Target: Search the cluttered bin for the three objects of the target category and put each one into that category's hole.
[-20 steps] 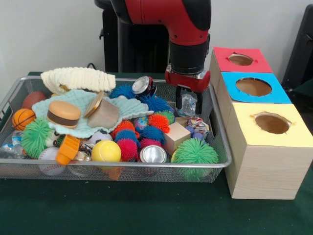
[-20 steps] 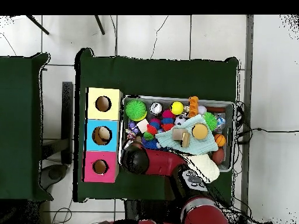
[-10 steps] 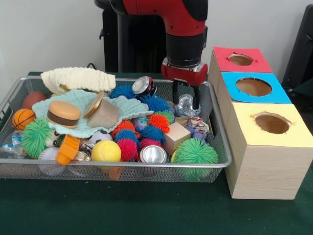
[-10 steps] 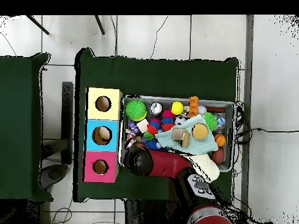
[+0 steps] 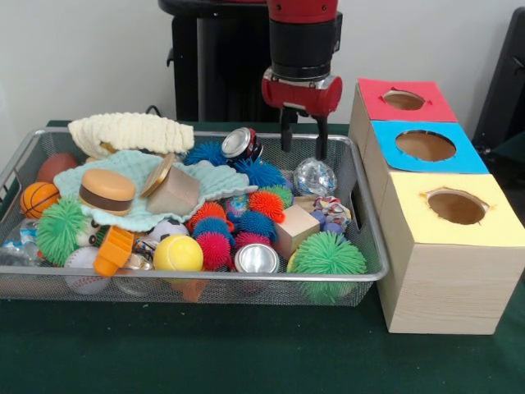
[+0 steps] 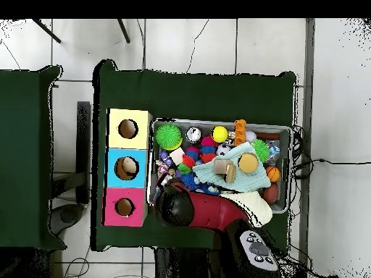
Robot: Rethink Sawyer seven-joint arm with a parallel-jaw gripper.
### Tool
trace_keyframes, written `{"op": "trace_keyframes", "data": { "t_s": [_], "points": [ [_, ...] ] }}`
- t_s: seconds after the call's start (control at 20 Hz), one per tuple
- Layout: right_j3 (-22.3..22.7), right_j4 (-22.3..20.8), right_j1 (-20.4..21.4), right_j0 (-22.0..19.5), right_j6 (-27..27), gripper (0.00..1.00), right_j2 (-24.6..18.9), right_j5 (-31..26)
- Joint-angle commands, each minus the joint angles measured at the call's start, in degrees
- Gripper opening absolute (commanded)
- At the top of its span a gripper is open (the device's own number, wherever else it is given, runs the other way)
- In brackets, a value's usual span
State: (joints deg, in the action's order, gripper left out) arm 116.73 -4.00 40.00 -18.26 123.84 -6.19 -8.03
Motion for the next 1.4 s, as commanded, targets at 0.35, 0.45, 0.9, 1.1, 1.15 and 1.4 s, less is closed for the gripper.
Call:
{"op": "trace_keyframes", "data": {
  "t_s": [0.35,0.45,0.9,1.1,1.15,1.4],
  "points": [
    [2.0,0.8,-4.8,1.1,8.4,1.00,-2.6,4.5],
    [2.7,-0.6,-6.2,-0.9,8.1,1.00,-4.3,7.9],
    [3.7,-11.0,-14.7,-11.2,7.0,1.00,-12.6,23.2],
    [4.0,-16.5,-17.0,-16.8,6.7,1.00,-17.5,25.0],
    [4.4,-17.1,-16.6,-18.0,6.5,1.00,-18.5,24.2],
    [4.1,-19.6,-18.0,-21.2,5.8,1.00,-20.9,22.9]
  ]
}}
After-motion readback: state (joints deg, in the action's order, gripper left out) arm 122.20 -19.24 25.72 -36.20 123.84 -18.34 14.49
